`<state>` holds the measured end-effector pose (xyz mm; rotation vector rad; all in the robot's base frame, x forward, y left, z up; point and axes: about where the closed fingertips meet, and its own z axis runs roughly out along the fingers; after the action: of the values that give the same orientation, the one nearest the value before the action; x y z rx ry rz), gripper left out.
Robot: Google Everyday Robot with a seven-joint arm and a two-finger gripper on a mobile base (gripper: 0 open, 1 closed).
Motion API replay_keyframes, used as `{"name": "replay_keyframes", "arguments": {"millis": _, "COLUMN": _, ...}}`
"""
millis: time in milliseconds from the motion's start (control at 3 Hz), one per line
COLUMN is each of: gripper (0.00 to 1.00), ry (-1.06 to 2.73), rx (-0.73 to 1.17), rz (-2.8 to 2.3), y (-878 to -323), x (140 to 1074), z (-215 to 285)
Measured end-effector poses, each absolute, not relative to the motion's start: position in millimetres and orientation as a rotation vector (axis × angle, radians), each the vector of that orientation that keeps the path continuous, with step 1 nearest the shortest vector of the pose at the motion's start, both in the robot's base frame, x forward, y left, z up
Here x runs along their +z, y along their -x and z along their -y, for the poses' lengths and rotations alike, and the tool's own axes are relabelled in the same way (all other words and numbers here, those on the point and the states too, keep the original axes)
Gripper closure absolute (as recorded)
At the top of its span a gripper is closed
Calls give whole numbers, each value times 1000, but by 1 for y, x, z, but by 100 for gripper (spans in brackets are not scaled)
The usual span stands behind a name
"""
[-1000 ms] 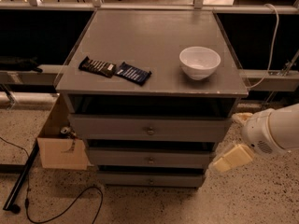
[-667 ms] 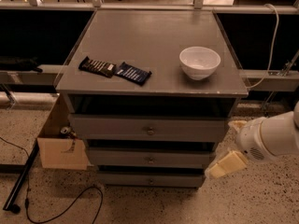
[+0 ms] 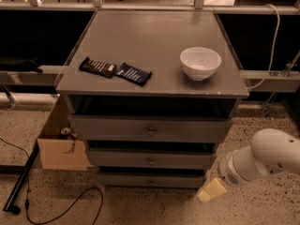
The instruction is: Open middle drawer
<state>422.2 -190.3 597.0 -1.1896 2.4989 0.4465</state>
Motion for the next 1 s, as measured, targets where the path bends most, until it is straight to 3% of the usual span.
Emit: {"name": "replay_keyframes", "arguments": {"millis": 1000, "gripper": 0, "ry": 1182, "rx": 490, "rz": -2592, "y": -437, "x": 518, "z": 182}}
